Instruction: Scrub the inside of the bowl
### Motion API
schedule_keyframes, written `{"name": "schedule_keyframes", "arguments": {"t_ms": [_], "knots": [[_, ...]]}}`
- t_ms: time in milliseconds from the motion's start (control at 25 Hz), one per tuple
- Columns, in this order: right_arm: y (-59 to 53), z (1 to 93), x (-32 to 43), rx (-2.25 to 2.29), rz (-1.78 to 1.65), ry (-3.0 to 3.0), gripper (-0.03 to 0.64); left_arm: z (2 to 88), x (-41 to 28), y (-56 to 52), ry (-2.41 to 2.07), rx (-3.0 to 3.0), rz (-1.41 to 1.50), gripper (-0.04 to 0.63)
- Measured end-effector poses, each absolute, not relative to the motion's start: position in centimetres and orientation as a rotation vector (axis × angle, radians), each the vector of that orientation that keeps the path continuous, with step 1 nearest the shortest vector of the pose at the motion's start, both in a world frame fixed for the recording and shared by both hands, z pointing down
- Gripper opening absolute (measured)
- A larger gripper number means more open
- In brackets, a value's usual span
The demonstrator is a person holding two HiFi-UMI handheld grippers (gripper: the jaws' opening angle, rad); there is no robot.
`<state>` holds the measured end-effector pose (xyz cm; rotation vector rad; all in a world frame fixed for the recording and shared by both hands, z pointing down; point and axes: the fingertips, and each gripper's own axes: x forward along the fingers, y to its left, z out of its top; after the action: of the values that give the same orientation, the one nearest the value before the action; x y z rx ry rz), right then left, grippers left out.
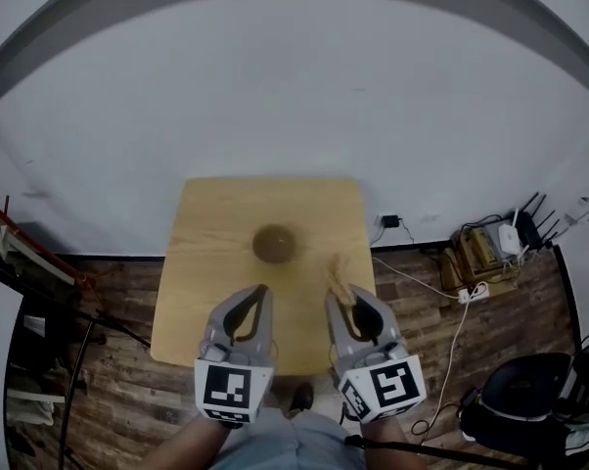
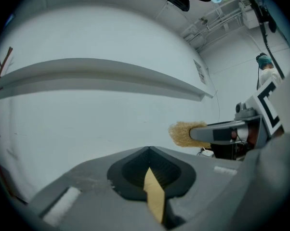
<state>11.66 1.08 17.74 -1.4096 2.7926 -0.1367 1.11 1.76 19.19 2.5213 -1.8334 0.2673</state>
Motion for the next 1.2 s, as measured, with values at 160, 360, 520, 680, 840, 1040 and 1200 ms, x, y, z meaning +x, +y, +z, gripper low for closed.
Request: {"name": "schedule_keyframes", "arguments": {"t_ms": [160,360,520,680,840,1040,1200], "knots": [[-0.5,17.4,10.4,-1.384,-0.119,2.807,0.064,18.8,-0.8,1.0,-1.885,2.494,0.251,0.020],[-2.9,18.5,8.2,-1.375,-0.152,2.849,0.064,20.3,-3.5,-1.9,-1.891,2.449,0.277,0.020],[-5.3,19.8,7.5,-1.405,-0.209,2.857,0.064,22.0,-4.4,-4.9,-1.842,2.419,0.301,0.020],[-7.7,22.4,6.6,-1.436,-0.297,2.871,0.064,24.6,-5.3,-7.7,-1.790,2.383,0.333,0.020],[-9.5,25.4,5.7,-1.457,-0.392,2.888,0.064,27.5,-6.2,-10.2,-1.743,2.340,0.353,0.020],[-12.2,29.7,4.6,-1.456,-0.520,2.908,0.064,32.2,-6.7,-13.5,-1.670,2.253,0.358,0.020],[-13.0,33.0,4.4,-1.461,-0.641,2.928,0.064,35.2,-6.7,-14.8,-1.633,2.175,0.372,0.020]]}}
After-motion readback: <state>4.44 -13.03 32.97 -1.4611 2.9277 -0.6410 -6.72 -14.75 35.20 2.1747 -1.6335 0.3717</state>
